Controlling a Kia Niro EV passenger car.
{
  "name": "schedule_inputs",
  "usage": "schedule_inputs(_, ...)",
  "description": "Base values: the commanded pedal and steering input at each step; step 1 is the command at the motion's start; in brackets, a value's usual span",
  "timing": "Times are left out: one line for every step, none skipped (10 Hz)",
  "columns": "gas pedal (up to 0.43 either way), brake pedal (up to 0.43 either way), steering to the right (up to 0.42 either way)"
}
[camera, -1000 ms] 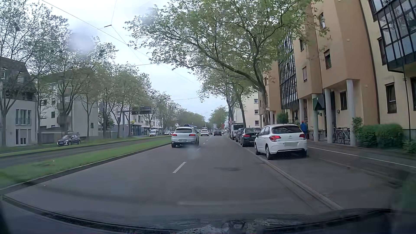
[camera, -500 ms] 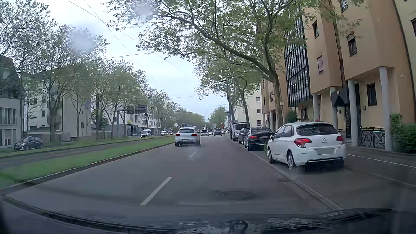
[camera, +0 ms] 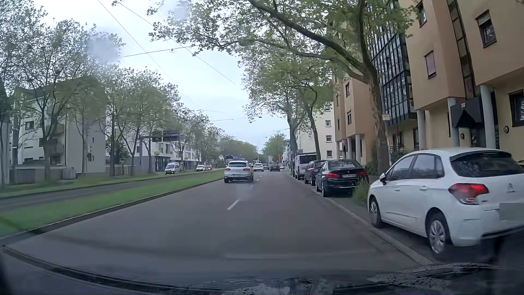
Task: Follow the waypoints while adhering to traffic rules and regulations
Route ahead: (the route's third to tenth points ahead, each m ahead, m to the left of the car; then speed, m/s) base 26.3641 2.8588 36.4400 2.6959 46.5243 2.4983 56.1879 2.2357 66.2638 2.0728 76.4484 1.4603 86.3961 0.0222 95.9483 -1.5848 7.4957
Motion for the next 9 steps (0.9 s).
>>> schedule_inputs(0.087, 0.0, 0.0)
schedule_inputs(0.087, 0.0, 0.0)
schedule_inputs(0.087, 0.0, 0.0)
schedule_inputs(0.087, 0.0, 0.0)
schedule_inputs(0.087, 0.0, 0.0)
schedule_inputs(0.087, 0.0, 0.0)
schedule_inputs(0.087, 0.0, 0.0)
schedule_inputs(0.087, 0.0, 0.0)
schedule_inputs(0.087, 0.0, 0.0)
